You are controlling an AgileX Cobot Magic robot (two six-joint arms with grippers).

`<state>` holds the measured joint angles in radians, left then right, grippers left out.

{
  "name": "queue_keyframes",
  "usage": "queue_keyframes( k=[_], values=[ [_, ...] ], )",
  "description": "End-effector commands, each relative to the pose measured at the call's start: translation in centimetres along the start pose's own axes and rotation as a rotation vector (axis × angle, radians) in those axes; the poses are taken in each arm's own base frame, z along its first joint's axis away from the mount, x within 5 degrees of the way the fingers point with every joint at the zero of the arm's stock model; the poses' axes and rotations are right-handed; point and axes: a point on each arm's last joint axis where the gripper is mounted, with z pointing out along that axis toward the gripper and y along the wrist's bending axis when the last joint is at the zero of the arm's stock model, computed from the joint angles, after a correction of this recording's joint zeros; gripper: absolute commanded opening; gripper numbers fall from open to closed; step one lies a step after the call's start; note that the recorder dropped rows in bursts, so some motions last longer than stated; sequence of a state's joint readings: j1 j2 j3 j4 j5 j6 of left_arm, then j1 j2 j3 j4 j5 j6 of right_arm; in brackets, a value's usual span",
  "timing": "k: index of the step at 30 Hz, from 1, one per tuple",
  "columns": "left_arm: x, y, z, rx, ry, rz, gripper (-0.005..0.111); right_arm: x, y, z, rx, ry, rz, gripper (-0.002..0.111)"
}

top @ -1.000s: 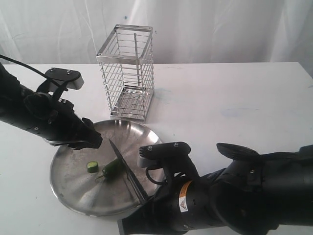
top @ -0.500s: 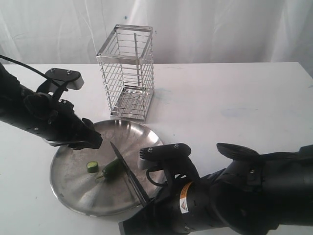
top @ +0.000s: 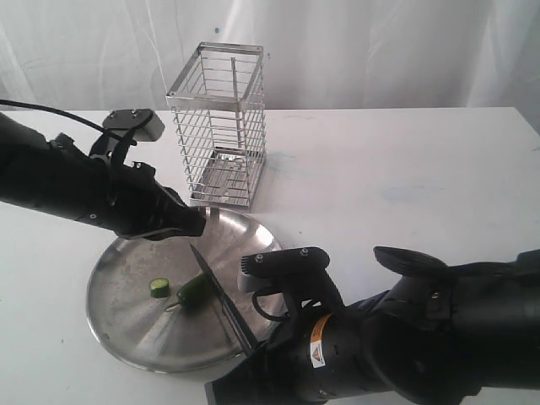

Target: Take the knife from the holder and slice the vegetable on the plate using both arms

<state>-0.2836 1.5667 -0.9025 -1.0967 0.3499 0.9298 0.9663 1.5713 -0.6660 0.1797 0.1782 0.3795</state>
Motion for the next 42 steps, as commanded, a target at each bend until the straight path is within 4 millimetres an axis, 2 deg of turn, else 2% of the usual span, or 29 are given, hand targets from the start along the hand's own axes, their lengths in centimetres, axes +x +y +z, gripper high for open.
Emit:
queue_keyframes(
  k=[1,8,23,28,32,37,42],
  values=[
    [0.2,0.2,0.8,0.037,-0.008,-0.02,0.0,0.0,0.1,-0.2,-0.006,-0.006,0.0,0.0],
    [0.3,0.5,1.8,0.063,-0.027,-0.02,0.0,0.0,0.1,-0.2,-0.006,-0.006,0.0,0.0],
    [0.6,0.6,1.9,0.053,0.004,0.028,0.0,0.0,0.1,-0.2,-0.006,-0.006,0.0,0.0],
    [1.7,1.5,3.4,0.051,0.07,0.014,0.0,0.0,0.1,-0.2,-0.006,-0.006,0.0,0.0],
    [2.5,3.2,5.1,-0.036,0.086,-0.026,0.0,0.0,0.1,-0.2,-0.006,-0.006,0.0,0.0],
    [4.1,4.1,6.8,-0.029,0.156,-0.041,0.0,-0.1,0.1,-0.2,-0.007,-0.009,0.0,0.0],
    [3.9,4.4,6.8,-0.061,0.147,-0.019,0.0,-0.1,0.1,-0.2,-0.007,-0.011,0.0,0.0]
  ],
)
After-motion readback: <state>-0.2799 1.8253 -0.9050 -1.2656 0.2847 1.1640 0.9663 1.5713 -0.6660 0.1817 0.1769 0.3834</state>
